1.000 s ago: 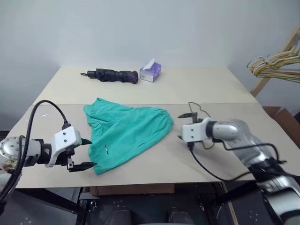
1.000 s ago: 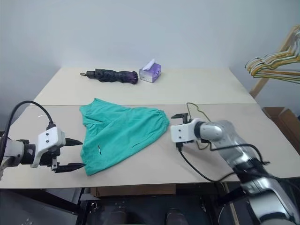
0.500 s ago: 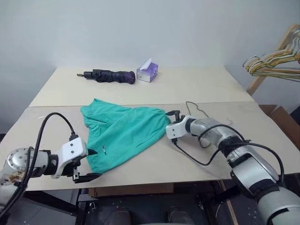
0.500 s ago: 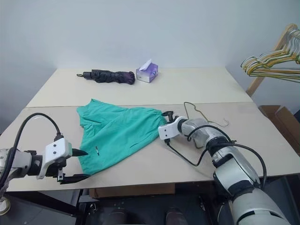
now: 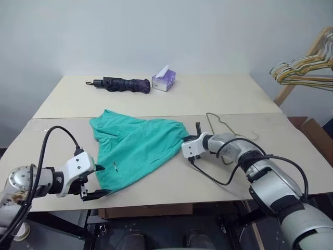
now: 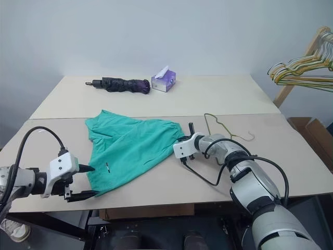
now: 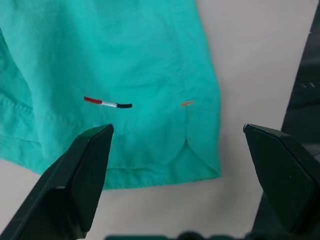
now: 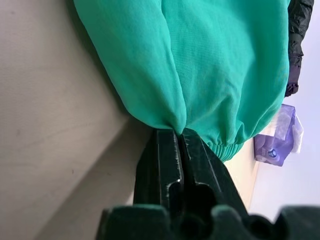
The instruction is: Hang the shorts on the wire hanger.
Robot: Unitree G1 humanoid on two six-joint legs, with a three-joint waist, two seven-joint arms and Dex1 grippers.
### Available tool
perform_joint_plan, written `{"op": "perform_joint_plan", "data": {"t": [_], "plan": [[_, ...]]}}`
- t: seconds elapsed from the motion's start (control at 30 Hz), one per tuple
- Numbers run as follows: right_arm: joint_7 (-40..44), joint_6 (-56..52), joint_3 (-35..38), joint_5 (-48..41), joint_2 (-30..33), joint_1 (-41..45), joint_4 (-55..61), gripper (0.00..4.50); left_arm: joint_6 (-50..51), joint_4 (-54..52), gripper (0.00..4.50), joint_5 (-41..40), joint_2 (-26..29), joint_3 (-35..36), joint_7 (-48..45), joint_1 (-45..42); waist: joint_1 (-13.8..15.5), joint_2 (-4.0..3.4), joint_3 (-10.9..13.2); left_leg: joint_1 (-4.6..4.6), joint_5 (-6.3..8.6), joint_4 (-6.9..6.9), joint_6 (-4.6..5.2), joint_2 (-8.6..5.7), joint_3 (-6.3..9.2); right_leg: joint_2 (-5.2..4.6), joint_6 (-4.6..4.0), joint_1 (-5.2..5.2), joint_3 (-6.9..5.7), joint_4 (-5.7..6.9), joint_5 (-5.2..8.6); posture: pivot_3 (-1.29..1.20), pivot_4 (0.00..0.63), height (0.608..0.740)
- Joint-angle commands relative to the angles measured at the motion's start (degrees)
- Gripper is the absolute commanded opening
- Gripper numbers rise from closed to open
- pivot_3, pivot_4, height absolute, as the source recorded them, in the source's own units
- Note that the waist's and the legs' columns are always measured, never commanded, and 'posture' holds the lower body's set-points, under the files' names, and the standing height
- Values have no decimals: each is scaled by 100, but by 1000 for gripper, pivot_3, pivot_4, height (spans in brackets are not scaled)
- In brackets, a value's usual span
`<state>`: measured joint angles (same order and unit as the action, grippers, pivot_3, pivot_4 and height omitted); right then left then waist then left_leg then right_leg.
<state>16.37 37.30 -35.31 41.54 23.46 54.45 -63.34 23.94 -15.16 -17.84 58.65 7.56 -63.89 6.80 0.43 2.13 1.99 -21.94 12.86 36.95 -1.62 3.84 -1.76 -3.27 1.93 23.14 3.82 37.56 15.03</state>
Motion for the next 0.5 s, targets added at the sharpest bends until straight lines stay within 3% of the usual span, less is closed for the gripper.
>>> {"op": "perform_joint_plan", "data": {"t": [0.03, 0.5], "plan": [[87, -66, 135, -142, 22, 10, 285, 26, -240, 275, 4500, 33, -97, -162, -141, -249, -15, 0, 0, 0, 0, 0, 0, 0, 0, 0, 0, 1, 0, 0, 0, 111, 0, 740], [487, -615, 387, -389, 55, -457, 1208, 26, -1103, 1540, 4500, 712, -233, -1215, -699, -863, -181, -4, -3, 3, 0, 0, 0, 0, 0, 1, 0, 0, 0, 7, 0, 58, 0, 740]]}}
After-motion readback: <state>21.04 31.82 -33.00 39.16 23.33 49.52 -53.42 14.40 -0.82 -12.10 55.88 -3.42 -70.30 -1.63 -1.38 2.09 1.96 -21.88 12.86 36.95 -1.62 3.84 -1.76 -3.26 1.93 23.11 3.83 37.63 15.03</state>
